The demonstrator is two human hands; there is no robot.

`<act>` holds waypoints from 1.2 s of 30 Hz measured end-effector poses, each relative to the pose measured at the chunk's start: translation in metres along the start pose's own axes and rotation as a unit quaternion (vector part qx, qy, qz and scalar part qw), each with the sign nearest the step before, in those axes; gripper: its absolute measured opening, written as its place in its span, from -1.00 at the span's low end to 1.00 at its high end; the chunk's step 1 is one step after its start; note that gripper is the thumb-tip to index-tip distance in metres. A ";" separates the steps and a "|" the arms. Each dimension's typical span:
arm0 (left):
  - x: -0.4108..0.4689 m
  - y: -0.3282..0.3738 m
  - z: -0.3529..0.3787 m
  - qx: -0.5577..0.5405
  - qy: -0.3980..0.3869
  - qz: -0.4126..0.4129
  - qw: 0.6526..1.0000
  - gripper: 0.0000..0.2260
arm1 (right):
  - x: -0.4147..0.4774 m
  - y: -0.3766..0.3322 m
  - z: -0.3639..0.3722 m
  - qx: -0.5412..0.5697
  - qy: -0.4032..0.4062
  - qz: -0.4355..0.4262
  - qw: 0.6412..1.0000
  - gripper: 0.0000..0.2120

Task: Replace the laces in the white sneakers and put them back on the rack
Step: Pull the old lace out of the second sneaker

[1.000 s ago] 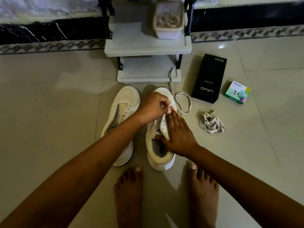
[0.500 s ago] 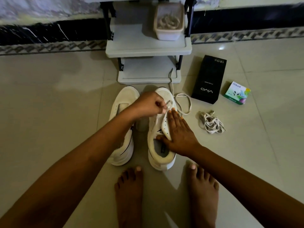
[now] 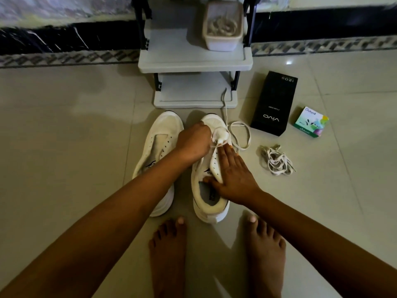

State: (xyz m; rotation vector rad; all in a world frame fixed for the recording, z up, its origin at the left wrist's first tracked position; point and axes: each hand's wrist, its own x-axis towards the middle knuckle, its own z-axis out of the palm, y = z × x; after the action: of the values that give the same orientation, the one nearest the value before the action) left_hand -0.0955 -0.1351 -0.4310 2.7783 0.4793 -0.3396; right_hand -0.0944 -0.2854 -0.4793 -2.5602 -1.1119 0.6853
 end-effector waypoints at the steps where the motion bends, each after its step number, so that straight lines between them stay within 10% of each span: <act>1: 0.001 -0.002 0.000 -0.003 0.001 0.006 1.000 -0.82 | 0.000 0.000 0.000 -0.001 -0.001 -0.001 1.000 -0.07; 8: -0.016 -0.007 -0.038 -0.277 -0.051 0.097 0.954 -0.95 | -0.001 0.006 0.002 0.008 0.008 -0.009 1.000 -0.07; 14: -0.008 -0.012 -0.008 -0.103 -0.069 0.003 0.992 -0.72 | 0.000 0.001 0.001 0.013 0.022 -0.012 1.000 -0.05; 22: 0.000 -0.006 -0.003 -0.039 0.001 0.009 0.999 -0.93 | -0.002 0.001 -0.001 0.027 0.004 -0.006 1.000 -0.07; 29: -0.022 0.004 -0.047 -0.362 -0.055 0.075 0.927 -0.96 | 0.000 0.007 0.002 0.023 0.007 -0.015 1.000 0.01; 36: -0.008 -0.009 -0.007 -0.101 -0.067 -0.020 0.992 -0.71 | 0.000 0.003 0.001 0.027 0.018 -0.016 0.999 -0.02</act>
State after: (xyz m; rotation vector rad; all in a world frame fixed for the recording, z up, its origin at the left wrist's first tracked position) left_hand -0.1047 -0.1270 -0.4246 2.5344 0.5081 -0.4573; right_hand -0.0935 -0.2875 -0.4817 -2.4937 -1.1062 0.6484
